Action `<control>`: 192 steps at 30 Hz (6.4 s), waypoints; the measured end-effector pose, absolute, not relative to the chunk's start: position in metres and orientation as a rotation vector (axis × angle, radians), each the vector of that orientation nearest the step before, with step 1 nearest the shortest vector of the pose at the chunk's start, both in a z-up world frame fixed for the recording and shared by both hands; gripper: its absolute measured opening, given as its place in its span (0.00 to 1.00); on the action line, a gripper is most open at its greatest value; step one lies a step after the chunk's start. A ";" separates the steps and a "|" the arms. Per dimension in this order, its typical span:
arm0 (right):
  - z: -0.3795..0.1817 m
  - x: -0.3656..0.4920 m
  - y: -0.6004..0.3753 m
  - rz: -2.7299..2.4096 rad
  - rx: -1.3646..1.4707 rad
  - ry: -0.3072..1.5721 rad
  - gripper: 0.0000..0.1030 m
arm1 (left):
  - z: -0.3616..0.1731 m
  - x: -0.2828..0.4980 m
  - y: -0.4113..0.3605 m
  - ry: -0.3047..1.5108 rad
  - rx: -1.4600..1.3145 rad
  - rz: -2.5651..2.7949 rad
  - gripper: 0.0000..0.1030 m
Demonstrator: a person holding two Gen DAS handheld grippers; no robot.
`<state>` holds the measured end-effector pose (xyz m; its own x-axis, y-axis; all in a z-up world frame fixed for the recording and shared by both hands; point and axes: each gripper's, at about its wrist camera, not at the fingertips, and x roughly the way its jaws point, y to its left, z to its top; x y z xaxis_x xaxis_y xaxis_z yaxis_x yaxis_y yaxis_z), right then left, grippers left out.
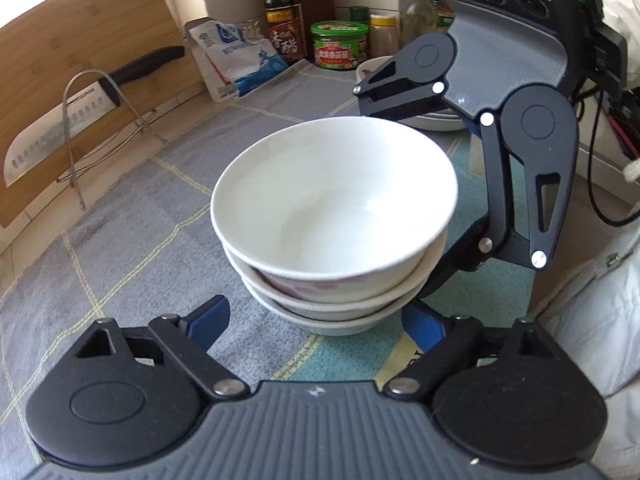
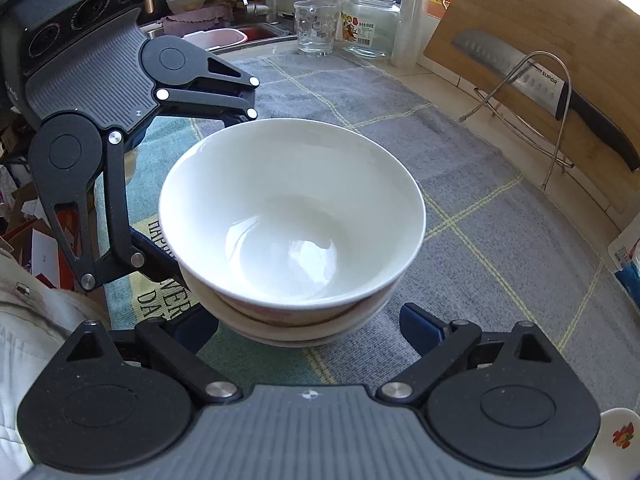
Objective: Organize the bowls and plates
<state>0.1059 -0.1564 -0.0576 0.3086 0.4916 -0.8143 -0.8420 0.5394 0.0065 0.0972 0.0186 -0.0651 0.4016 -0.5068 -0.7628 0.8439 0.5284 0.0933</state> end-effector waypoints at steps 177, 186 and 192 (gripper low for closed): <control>0.060 -0.009 -0.242 -0.558 0.141 0.744 1.00 | 0.014 0.083 -0.081 0.576 0.241 -0.675 0.99; 0.063 -0.009 -0.240 -0.558 0.131 0.735 1.00 | 0.017 0.082 -0.079 0.569 0.241 -0.670 0.99; 0.063 -0.009 -0.240 -0.560 0.128 0.735 1.00 | 0.017 0.082 -0.077 0.570 0.241 -0.669 0.99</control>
